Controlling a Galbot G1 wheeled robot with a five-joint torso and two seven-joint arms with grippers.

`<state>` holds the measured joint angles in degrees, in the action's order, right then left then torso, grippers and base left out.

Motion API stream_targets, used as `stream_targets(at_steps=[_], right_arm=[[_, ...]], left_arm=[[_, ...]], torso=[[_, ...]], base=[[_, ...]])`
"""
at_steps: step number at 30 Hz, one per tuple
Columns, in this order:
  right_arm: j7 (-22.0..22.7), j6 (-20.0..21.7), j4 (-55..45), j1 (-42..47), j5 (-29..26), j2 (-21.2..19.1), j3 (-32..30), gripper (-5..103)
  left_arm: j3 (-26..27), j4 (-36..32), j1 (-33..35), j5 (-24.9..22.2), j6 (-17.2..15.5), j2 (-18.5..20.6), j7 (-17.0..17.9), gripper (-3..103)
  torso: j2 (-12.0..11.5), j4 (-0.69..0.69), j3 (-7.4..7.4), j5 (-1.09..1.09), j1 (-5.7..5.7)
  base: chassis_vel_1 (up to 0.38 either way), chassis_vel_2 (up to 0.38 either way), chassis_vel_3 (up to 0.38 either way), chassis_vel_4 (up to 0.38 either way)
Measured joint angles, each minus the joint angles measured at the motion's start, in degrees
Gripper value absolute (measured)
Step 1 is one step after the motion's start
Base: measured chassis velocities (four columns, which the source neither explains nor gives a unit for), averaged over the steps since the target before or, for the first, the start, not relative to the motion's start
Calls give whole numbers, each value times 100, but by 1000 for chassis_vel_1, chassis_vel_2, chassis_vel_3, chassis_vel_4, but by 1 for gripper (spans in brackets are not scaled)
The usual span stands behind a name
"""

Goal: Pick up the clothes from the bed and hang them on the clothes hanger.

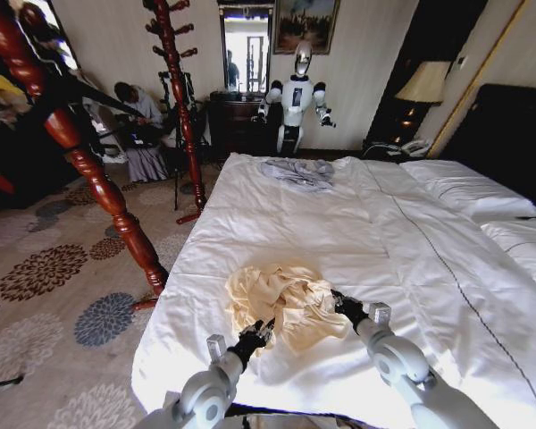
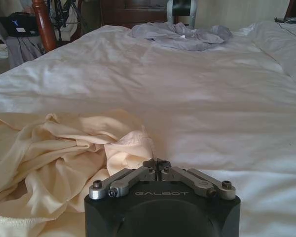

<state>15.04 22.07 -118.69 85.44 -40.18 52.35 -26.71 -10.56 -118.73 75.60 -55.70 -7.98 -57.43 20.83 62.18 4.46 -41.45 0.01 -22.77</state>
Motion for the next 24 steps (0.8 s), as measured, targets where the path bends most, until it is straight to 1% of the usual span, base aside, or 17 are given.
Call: stream_targets(at_steps=[2, 4, 6, 8, 15, 20, 23, 24], right_arm=[[-1, 0, -7, 5, -3, -3, -13, 0], [-2, -1, -9, 8, -4, -4, -15, 0], [-6, -3, -22, 27, -4, -5, -15, 0], [-11, -6, -37, 48, -2, -1, -16, 0], [-21, -18, -49, 90, 20, -1, -15, 0], [-22, -26, -68, 140, 38, 41, -19, 0], [-23, -30, -131, 194, 46, 57, -73, 0], [-23, -30, -131, 194, 46, 57, -73, 0]], left_arm=[[13, 0, 64, -35, -6, -26, 31, 14], [23, 0, 83, -48, -9, -39, 43, 14], [88, 9, 125, -79, -14, -97, 68, 3], [192, 19, 169, -104, -20, -174, 82, 1], [312, 34, 157, -140, -8, -215, 98, 1], [412, -72, 152, -74, 3, -91, 92, 0], [631, -184, 225, 123, 0, 64, -38, 0], [631, -184, 225, 123, 0, 64, -38, 0]], torso=[[0, 0, 0, 0, 0], [0, 0, 0, 0, 0], [0, 0, 0, 0, 0], [0, 0, 0, 0, 0], [0, 0, 0, -1, 0], [0, 0, 0, 0, 0], [0, 0, 0, -1, 0], [0, 0, 0, -1, 0]], base=[[0, 0, 0, 0], [0, 0, 0, 0], [0, 0, 0, 0], [0, 0, 0, 0], [0, 0, 0, 0], [0, 0, 0, 0], [0, 0, 0, 0], [0, 0, 0, 0]])
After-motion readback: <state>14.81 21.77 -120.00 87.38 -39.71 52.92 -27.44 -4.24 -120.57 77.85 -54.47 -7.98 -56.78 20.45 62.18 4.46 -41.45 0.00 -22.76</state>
